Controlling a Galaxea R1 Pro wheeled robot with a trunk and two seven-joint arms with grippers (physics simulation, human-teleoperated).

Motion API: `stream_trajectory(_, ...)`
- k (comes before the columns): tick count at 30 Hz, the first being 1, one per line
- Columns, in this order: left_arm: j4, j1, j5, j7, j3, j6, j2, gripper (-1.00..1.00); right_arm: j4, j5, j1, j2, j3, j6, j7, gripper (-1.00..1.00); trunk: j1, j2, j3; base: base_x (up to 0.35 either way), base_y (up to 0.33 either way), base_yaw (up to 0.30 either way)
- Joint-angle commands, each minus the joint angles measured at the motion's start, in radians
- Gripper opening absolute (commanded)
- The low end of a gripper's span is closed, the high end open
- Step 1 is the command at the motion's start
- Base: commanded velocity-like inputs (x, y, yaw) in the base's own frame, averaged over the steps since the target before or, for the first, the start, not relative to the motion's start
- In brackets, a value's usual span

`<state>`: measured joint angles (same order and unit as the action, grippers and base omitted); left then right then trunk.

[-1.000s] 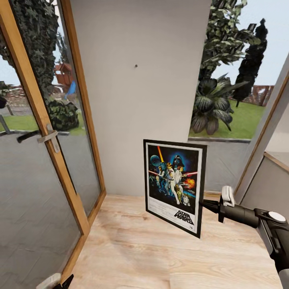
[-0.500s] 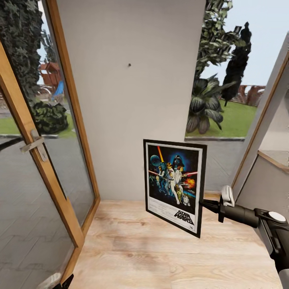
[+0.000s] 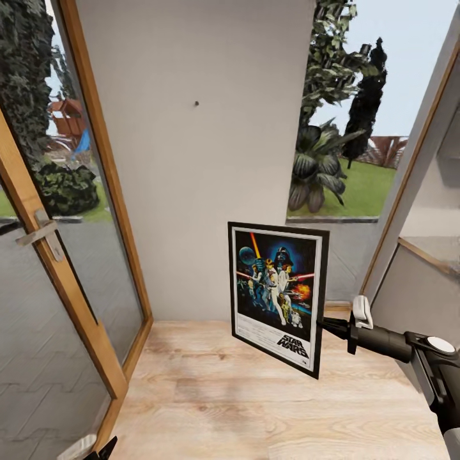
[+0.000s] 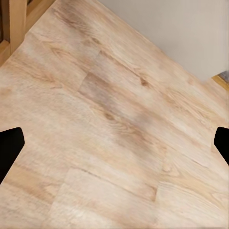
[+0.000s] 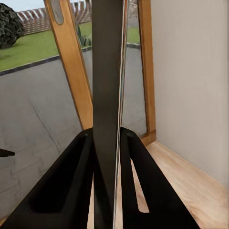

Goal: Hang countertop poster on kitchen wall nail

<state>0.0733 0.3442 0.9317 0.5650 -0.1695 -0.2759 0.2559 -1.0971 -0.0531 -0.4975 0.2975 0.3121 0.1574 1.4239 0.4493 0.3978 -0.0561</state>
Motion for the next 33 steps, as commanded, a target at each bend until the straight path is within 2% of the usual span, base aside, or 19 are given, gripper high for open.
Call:
stream_trajectory(1,-0.001,0.001,0.007,0.003,-0.008,-0.005,0.0,1.0,0.0,-0.004,-0.001,0.0,0.0,0.015,0.007,-1.0,0.001,0.002,-0.002,0.067,0.0,-0.021)
stream_trajectory(8,-0.001,0.001,0.007,0.003,-0.008,-0.005,0.0,1.0,0.0,-0.004,-0.001,0.0,0.001,0.015,0.007,-1.0,0.001,0.002,-0.002,0.249,0.0,-0.007)
stream_trajectory(33,-0.001,0.001,0.007,0.003,-0.008,-0.005,0.0,1.0,0.0,-0.005,-0.001,0.001,0.0,0.015,0.009,-1.0,0.001,0.002,-0.002,0.337,0.0,0.0)
